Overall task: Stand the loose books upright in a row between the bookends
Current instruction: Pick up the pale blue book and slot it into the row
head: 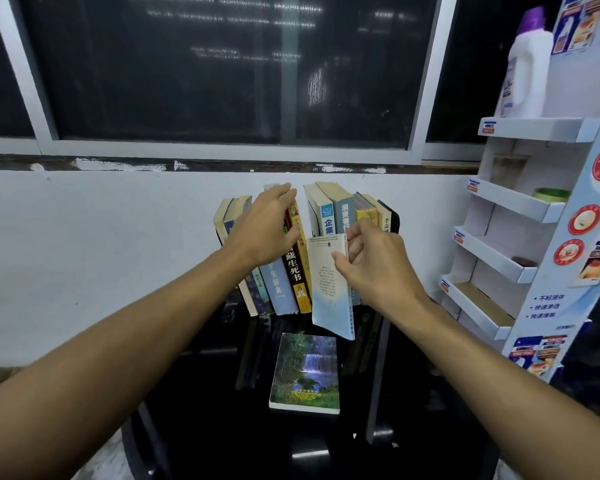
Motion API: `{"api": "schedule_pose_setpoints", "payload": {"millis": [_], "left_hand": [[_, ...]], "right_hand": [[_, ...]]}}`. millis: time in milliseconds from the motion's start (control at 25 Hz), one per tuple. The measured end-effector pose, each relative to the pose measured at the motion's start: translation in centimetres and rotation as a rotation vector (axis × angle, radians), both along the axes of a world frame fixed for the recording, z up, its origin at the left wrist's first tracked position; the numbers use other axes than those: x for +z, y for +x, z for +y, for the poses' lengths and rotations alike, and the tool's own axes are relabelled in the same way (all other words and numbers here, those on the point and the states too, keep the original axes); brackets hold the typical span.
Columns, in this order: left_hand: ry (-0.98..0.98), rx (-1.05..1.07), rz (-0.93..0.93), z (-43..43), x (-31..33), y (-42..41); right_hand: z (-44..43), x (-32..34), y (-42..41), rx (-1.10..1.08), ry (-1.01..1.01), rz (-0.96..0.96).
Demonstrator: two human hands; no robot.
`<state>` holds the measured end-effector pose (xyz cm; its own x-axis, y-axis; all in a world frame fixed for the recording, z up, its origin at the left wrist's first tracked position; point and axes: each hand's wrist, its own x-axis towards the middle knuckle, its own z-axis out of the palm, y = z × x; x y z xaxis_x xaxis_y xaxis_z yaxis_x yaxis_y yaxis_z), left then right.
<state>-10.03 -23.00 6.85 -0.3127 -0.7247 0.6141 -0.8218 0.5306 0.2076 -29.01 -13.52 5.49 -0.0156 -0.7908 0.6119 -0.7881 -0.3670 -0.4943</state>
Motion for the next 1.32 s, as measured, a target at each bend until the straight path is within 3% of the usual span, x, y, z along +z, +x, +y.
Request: {"api": "schedule_pose_setpoints", "payload": {"millis": [200,800,1320], "left_hand": [[-0.006,0.002,-0.053,-0.9,0.0,-0.2],[0.001,-0.022,0.028,-0.1,0.1,0.3],[-0.014,0.001,0.048,0.0,-0.2,0.1]], "right_hand": [[-0.5,0.8,0.2,0.008,-0.014,0.032],[-4.0,2.8,2.7,0.006,-0.231,0.164],[-8.1,-6.3,2.7,0.074,-0.322,0.064]]}}
